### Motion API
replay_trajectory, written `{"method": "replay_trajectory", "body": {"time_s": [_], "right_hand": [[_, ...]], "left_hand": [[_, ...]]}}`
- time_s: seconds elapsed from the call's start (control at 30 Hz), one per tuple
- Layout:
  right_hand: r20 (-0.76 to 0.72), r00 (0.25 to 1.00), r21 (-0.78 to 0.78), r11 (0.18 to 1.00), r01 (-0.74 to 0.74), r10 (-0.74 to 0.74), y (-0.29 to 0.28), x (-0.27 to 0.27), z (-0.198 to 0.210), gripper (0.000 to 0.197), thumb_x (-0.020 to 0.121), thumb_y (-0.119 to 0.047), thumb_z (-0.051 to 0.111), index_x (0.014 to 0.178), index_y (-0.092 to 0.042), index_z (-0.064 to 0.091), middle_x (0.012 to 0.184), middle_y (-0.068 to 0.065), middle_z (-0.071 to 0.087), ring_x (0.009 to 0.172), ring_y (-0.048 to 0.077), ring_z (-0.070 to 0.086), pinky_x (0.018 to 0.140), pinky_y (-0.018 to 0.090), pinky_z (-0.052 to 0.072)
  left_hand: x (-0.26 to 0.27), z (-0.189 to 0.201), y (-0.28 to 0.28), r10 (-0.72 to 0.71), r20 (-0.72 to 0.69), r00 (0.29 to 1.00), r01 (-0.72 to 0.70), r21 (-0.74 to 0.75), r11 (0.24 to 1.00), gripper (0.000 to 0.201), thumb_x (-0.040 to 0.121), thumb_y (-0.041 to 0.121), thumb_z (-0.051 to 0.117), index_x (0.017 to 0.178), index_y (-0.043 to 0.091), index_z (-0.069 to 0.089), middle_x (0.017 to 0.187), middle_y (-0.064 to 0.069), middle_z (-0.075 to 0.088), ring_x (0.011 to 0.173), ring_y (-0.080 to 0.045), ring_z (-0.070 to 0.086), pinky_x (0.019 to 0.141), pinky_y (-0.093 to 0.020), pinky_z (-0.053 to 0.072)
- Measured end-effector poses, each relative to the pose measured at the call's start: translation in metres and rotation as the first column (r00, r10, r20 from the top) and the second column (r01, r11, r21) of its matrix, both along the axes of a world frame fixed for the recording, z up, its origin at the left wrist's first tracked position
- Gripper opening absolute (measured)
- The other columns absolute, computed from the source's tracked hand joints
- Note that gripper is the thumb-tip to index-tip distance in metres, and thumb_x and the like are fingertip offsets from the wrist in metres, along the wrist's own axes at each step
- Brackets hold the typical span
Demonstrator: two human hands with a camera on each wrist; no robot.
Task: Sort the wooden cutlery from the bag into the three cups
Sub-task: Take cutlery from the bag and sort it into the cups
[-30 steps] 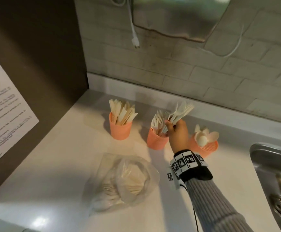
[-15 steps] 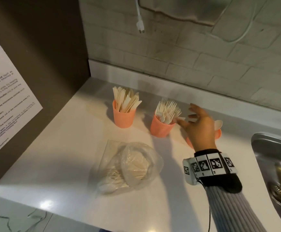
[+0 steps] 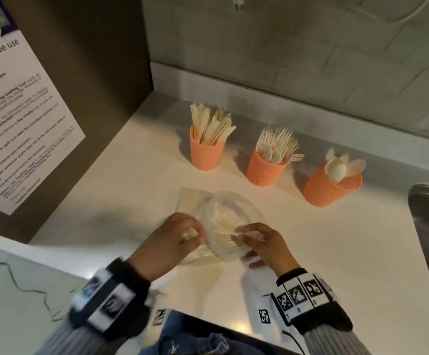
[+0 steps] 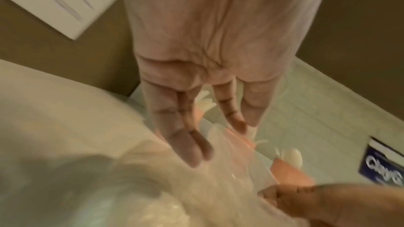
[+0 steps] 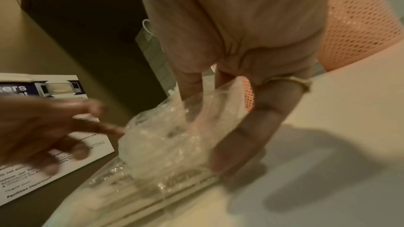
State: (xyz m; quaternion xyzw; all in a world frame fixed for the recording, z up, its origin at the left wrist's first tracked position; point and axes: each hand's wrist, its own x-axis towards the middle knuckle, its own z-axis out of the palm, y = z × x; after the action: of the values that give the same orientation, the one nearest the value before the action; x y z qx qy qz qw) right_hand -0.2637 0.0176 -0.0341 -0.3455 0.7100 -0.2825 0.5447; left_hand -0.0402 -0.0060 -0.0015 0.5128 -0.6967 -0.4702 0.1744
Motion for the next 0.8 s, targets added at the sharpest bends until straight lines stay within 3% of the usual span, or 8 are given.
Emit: {"method": "replay_trajectory", "body": {"time_s": [0.07,0.2,0.33,0.4,0.5,0.6,0.7,0.8], "right_hand": [[0.043,0.999,0.019,1.0,0.007,-0.007,-0.001,0.002,-0.002,0.021,0.08,-0.009,0.068,0.099,-0.017,0.067,0.088,0.013,0.064,0.062,0.026,0.062,0.05,0.026,0.056],[0.068,0.997,-0.042,0.998,0.049,-0.046,0.001,0.0,-0.008,0.04,0.079,0.011,0.061,0.116,-0.006,0.058,0.097,0.013,0.054,0.071,0.02,0.062,0.052,0.026,0.059],[0.248,0.948,-0.063,0.973,0.221,-0.199,0.003,-0.003,-0.012,0.037,0.079,0.016,0.057,0.111,-0.003,0.059,0.074,0.004,0.054,0.063,0.011,0.06,0.051,0.015,0.048],[0.45,0.851,-0.017,0.95,0.312,-0.271,0.0,-0.006,-0.012,0.039,0.083,0.022,0.041,0.112,0.001,0.058,0.066,0.003,0.054,0.053,0.007,0.06,0.059,0.019,0.046],[0.677,0.664,0.066,0.925,0.374,-0.317,-0.004,-0.01,-0.008,0.051,0.079,0.023,0.02,0.101,-0.002,0.059,0.069,0.007,0.067,0.054,0.01,0.065,0.052,0.022,0.053],[0.8,0.515,0.105,0.917,0.384,-0.307,-0.005,-0.003,-0.007,0.054,0.065,0.017,0.028,0.11,0.002,0.055,0.095,0.022,0.065,0.075,0.026,0.069,0.061,0.032,0.059],[0.855,0.432,0.11,0.915,0.389,-0.286,-0.007,0.002,-0.014,0.083,0.043,0.007,0.051,0.126,0.003,0.047,0.112,0.027,0.059,0.093,0.037,0.064,0.078,0.043,0.057],[0.868,0.401,0.136,0.917,0.375,-0.293,-0.012,0.0,-0.023,0.075,0.044,0.002,0.057,0.119,-0.002,0.05,0.109,0.024,0.06,0.089,0.036,0.065,0.07,0.042,0.059]], "left_hand": [[-0.028,-0.013,-0.015,-0.05,0.115,0.992,0.058,-0.064,0.996,0.01,0.08,0.039,0.056,0.089,0.041,0.061,0.117,0.006,0.05,0.109,-0.012,0.053,0.094,-0.03,0.043],[-0.056,-0.03,-0.027,-0.045,0.384,0.922,0.06,-0.028,0.998,0.039,0.086,0.038,0.055,0.124,0.03,0.052,0.138,-0.005,0.037,0.117,-0.022,0.05,0.099,-0.031,0.039],[-0.056,-0.034,-0.027,0.052,0.063,0.997,-0.046,-0.082,0.996,0.045,0.075,0.002,0.062,0.116,0.02,0.056,0.126,-0.005,0.047,0.116,-0.02,0.05,0.094,-0.019,0.037],[-0.055,-0.033,-0.025,0.085,-0.169,0.982,-0.096,-0.06,0.994,0.05,0.07,-0.011,0.059,0.107,0.023,0.053,0.117,-0.003,0.05,0.112,-0.017,0.051,0.088,-0.011,0.037],[-0.054,-0.032,-0.021,0.135,-0.4,0.906,-0.12,0.064,0.991,0.057,0.072,-0.021,0.05,0.097,0.031,0.046,0.111,0.0,0.052,0.101,-0.011,0.052,0.08,-0.004,0.04],[-0.056,-0.037,-0.019,0.093,-0.44,0.893,-0.054,0.1,0.994,0.059,0.071,-0.026,0.043,0.105,0.022,0.045,0.11,0.008,0.048,0.104,-0.004,0.048,0.079,-0.001,0.039],[-0.059,-0.044,-0.019,0.05,-0.381,0.923,-0.034,0.05,0.998,0.062,0.071,-0.026,0.041,0.113,0.018,0.04,0.113,0.01,0.042,0.109,0.0,0.04,0.08,0.003,0.034],[-0.057,-0.048,-0.022,0.009,-0.401,0.916,0.014,0.055,0.998,0.074,0.071,-0.024,0.041,0.123,0.029,0.036,0.119,0.012,0.04,0.114,0.009,0.04,0.084,-0.001,0.037]]}}
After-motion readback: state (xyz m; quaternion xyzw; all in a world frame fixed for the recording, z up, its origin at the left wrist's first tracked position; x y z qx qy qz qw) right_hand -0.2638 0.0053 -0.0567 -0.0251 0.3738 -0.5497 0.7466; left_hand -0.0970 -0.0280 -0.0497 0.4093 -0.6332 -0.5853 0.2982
